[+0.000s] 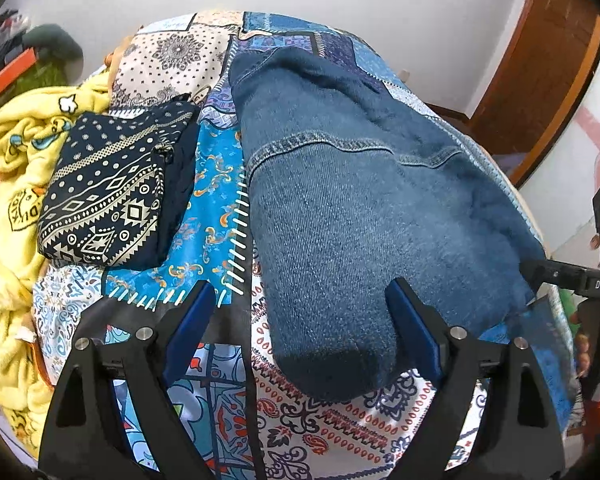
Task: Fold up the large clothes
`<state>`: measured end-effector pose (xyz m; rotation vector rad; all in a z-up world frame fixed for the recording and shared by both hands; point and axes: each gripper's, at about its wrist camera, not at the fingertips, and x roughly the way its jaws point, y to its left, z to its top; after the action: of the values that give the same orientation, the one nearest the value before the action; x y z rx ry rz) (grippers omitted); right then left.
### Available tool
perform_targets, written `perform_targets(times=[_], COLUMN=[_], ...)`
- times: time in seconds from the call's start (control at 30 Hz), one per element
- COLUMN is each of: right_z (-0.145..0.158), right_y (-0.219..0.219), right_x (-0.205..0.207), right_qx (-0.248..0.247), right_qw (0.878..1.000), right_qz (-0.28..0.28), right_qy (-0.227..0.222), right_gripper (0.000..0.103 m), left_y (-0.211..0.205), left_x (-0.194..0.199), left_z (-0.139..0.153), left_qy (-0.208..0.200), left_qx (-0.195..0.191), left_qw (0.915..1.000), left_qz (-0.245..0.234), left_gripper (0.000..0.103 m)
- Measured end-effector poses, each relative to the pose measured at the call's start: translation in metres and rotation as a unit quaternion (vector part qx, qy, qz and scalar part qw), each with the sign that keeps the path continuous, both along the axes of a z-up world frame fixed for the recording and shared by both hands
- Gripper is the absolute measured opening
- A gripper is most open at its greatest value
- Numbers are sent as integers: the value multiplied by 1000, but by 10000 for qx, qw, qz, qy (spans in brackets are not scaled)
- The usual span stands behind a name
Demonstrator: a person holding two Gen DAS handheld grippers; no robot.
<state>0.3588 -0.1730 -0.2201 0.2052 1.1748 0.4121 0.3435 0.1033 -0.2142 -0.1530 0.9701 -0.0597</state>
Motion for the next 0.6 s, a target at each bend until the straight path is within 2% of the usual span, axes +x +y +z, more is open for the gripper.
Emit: perform_targets(times=[0.17, 0.23, 0.43, 0.53, 0.6], right_z=[11, 26, 52, 53, 47], right_y=[5, 12, 26, 36, 42], right_x=[-3, 0, 15, 31, 44], right_qx=[-145, -264, -95, 38, 225], right_qw=[9998, 9991, 9972, 9965, 9960], right_qz=[98, 231, 558, 717, 802], right_qy=[-13, -229, -499, -438, -326], right_gripper=[103, 103, 103, 103, 103], left_y=[6, 7, 13, 26, 34], left_x=[10, 14, 35, 54, 70], left_z=[7, 13, 35, 36, 29], left_qy=[184, 154, -36, 86, 349], left_qx=[-137, -49, 293, -36, -272], left_qw=[9997, 9999, 9993, 9997, 9988], left_qz=[18, -3, -216, -228, -192], left_gripper=[88, 87, 88, 88, 88])
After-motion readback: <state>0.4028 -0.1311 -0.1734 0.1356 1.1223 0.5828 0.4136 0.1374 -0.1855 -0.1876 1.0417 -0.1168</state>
